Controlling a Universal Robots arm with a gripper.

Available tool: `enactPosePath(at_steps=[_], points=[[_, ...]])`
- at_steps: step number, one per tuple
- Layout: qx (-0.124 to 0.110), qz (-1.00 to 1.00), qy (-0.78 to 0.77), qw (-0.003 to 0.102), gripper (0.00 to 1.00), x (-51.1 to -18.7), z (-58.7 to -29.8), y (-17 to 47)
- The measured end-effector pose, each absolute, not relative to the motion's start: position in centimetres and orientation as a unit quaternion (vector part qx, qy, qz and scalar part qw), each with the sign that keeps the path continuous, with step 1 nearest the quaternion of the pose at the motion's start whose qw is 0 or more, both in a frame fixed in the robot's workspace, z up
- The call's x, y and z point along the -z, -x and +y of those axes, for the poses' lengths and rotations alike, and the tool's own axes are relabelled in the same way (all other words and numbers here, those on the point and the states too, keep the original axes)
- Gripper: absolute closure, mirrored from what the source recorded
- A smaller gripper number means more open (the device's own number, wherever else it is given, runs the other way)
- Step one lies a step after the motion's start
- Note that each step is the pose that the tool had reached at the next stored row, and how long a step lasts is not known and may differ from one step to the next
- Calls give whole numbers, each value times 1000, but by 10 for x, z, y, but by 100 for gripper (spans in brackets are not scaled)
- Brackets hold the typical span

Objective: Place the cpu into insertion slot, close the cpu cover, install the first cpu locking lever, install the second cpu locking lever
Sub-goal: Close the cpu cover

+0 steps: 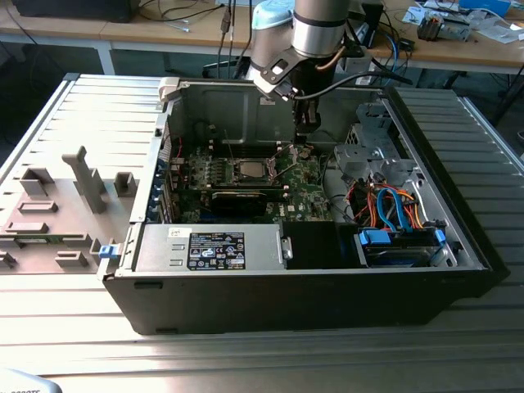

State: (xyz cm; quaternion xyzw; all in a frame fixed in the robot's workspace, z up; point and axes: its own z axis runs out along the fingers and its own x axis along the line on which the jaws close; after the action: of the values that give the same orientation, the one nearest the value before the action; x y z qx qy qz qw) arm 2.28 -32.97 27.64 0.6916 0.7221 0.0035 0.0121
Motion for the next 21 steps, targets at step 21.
enactPosePath(at_steps=[21], points=[[-3, 722, -692, 12, 89, -274, -330, -42]])
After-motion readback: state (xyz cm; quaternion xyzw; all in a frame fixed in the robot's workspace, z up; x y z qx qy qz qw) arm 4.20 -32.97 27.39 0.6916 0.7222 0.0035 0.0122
